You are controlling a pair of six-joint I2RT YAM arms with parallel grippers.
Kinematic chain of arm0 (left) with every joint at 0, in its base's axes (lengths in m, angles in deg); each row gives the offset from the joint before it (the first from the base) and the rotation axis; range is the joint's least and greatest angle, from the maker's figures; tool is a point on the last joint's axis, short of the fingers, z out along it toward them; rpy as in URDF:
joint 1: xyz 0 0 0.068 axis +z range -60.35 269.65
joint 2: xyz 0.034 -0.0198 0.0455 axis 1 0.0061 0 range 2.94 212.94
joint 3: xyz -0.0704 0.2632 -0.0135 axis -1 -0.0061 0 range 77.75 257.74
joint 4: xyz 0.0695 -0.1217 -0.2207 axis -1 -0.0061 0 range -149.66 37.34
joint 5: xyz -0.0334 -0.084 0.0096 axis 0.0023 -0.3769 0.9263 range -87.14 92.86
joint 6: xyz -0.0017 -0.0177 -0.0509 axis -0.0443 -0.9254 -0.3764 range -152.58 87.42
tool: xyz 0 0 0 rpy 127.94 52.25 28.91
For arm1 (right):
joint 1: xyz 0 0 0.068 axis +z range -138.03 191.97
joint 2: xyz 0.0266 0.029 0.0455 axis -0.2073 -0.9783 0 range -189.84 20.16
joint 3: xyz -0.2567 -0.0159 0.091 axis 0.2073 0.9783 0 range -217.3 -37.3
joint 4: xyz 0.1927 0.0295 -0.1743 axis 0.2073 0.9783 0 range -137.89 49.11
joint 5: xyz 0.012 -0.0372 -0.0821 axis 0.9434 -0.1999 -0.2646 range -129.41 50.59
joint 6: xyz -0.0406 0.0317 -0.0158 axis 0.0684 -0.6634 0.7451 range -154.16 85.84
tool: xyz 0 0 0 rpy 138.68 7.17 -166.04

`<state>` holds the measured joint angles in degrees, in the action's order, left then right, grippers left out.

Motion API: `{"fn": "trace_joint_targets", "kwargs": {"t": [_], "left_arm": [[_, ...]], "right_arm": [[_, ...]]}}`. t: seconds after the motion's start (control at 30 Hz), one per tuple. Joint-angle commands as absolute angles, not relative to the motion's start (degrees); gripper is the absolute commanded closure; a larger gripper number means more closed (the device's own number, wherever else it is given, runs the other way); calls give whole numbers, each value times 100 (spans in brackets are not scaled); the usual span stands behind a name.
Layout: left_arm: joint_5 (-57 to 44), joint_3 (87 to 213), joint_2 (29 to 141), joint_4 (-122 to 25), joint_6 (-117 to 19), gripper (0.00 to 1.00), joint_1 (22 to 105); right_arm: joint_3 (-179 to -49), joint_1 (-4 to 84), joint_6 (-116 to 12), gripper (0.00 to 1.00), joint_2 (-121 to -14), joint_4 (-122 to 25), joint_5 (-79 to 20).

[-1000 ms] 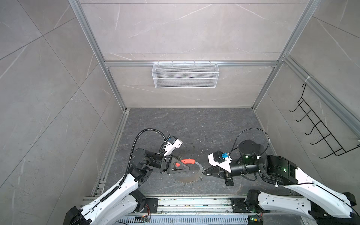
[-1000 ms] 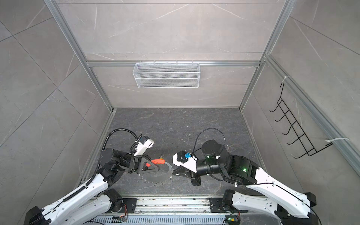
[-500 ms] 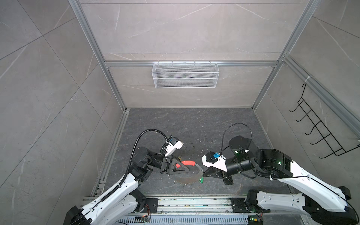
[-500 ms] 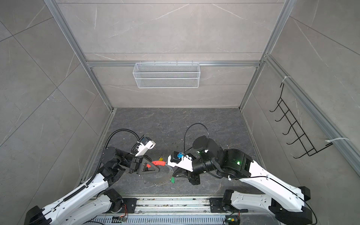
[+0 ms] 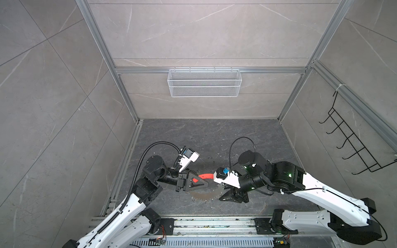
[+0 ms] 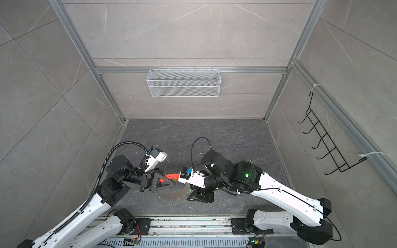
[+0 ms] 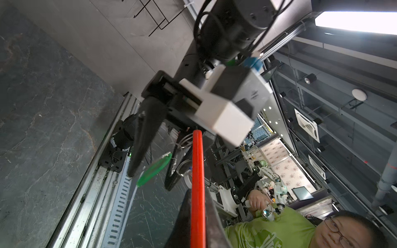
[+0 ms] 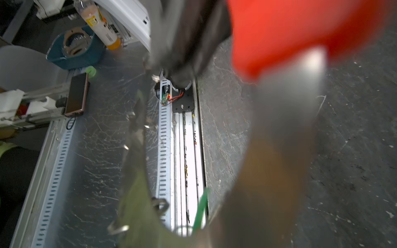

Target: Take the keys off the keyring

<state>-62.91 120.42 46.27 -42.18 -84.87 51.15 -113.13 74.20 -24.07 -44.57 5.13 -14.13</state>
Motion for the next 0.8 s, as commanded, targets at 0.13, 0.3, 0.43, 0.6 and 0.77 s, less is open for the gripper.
{"fn": "trace_joint_targets", "kwargs": {"t": [0.13,0.3,0.43,0.6,0.77], "left_arm": [[-5592,12851,4557,-6197,-6904,100,5084],[-5033,13256,4654,-7216,-6088,100,5084],[-4682,13682,4829,-7981,-5437,100,5085],[-4131,14614,5399,-9184,-4848,100,5013],[-1779,15435,6105,-10344,-4224,100,3419]], "right_arm": [[-10918,7439,-2671,43,-3662,117,-1613],[-10331,7439,-3179,43,-2960,-776,-1974],[-9699,7443,-3637,43,-2305,-1748,-2696],[-8994,7437,-4045,43,-1759,-2549,-3952],[-8730,7440,-4388,43,-1827,-2665,-4995]]}}
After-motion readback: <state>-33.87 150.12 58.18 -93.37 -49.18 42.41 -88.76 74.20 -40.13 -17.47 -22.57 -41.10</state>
